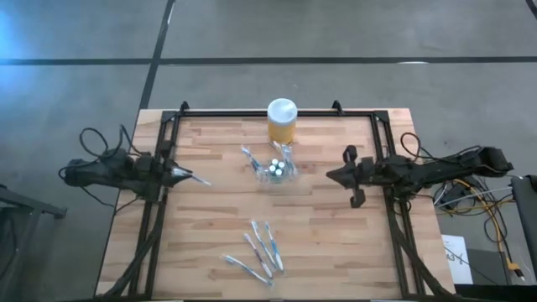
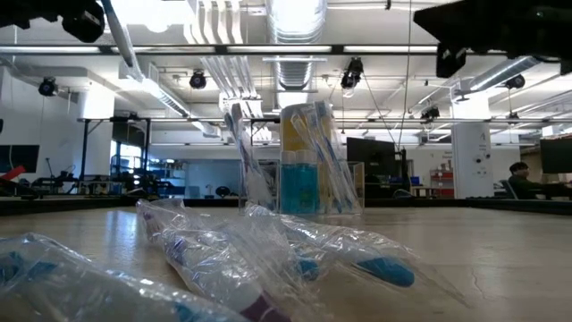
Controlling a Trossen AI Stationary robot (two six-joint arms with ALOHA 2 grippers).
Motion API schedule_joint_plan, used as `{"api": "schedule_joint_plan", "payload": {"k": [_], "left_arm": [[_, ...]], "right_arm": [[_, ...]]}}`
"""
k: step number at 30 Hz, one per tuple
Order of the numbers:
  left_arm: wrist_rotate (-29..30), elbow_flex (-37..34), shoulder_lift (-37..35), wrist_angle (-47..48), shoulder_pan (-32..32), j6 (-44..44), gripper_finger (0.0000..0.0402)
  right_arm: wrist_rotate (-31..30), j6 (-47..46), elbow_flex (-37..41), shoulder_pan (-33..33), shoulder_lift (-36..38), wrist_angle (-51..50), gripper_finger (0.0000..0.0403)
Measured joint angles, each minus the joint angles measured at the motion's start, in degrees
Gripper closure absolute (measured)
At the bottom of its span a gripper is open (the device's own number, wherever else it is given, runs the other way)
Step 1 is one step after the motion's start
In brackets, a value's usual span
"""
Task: Pick & Place toothbrushing station
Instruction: Put the blue toothbrush into the transparent organizer
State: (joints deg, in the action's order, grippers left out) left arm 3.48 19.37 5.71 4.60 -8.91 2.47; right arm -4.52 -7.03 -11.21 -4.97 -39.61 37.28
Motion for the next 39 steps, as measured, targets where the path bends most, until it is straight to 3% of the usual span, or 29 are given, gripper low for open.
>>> {"api": "schedule_joint_plan", "payload": {"k": [11,27,33,39], "left_arm": [[-4.0,2.0,-5.0,4.2,0.0,3.3,0.0383],[-0.4,0.3,-3.6,2.5,0.0,1.5,0.0383],[3.4,0.9,5.7,-12.0,0.1,3.8,0.0383],[3.5,9.1,21.6,-22.2,0.4,9.1,0.0383]], "right_arm": [[-1.7,0.2,10.6,0.0,4.9,13.2,0.0394],[-2.7,3.2,10.7,-0.1,0.4,13.1,0.0394],[-2.7,3.2,10.7,-0.1,0.5,13.4,0.0394],[-2.7,3.2,10.7,-0.1,0.4,13.5,0.0394]]}}
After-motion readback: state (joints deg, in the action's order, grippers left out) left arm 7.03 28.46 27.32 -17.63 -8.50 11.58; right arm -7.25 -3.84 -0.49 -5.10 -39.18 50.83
